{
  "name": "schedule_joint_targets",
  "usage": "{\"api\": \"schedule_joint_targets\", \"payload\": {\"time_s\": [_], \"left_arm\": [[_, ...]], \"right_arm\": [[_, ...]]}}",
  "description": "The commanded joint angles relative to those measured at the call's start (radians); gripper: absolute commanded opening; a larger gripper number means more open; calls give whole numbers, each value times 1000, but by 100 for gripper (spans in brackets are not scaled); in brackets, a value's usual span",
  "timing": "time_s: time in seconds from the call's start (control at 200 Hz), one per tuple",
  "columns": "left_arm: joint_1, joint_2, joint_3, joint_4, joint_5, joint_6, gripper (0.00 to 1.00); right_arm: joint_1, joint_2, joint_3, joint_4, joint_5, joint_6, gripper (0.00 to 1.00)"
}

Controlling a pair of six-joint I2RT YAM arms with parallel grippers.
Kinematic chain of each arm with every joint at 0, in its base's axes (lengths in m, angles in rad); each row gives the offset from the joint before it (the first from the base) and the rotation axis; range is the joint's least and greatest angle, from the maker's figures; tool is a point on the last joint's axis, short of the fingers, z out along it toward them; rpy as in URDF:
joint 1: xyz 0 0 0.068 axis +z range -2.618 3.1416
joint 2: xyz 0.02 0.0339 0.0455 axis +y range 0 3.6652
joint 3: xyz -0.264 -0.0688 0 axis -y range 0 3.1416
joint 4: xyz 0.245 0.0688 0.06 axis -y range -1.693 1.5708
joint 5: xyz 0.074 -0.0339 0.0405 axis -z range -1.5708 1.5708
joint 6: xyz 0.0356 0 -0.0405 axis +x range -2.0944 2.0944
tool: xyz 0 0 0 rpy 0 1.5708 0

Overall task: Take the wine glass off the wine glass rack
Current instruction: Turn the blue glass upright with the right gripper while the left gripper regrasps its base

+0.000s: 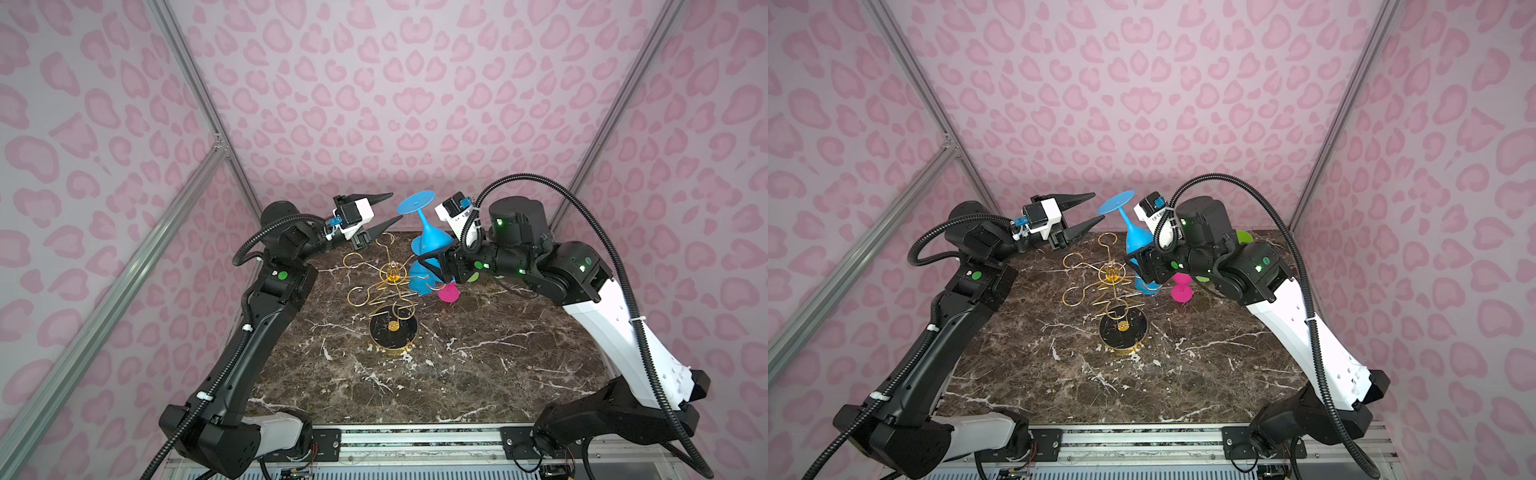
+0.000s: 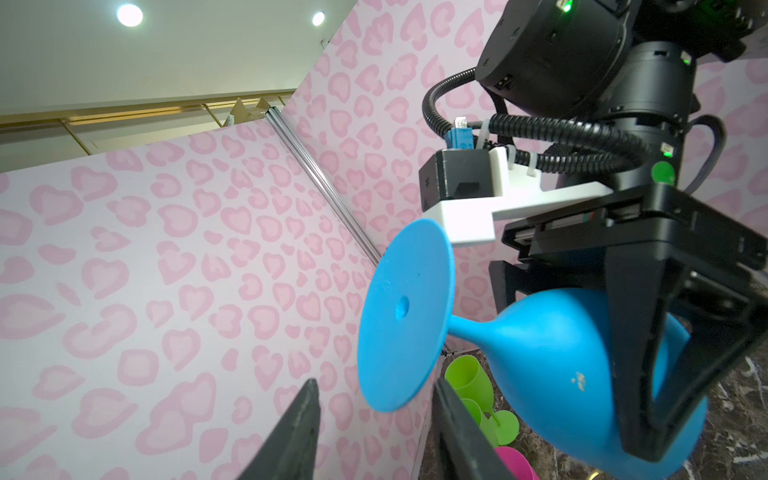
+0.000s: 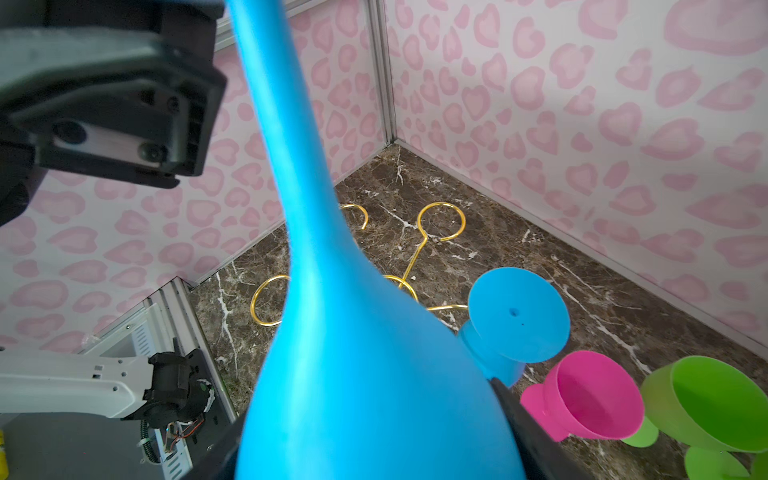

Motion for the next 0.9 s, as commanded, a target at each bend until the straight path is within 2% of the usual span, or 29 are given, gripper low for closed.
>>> {"api": "schedule_joint_targets", "payload": {"time_s": [0.0,0.205,0.655,0.685,0.895], "left_arm": [[-2,-1,-6,2,7,32,43],[-3,-11,-16,-3,4,57,38],[-8,-30,-33,4,-23,102,37],[-8,-29,-35,7,-27,104,33],[-8,-32,-37,11,-40,117,24]], "right_arm": [[12,8,-7,40,-21,22,44],[16,25,-3,43,-46,43,44],[17,62,13,43,-108,93,43],[17,64,11,43,-110,96,43],[17,70,12,45,-137,120,43]]}}
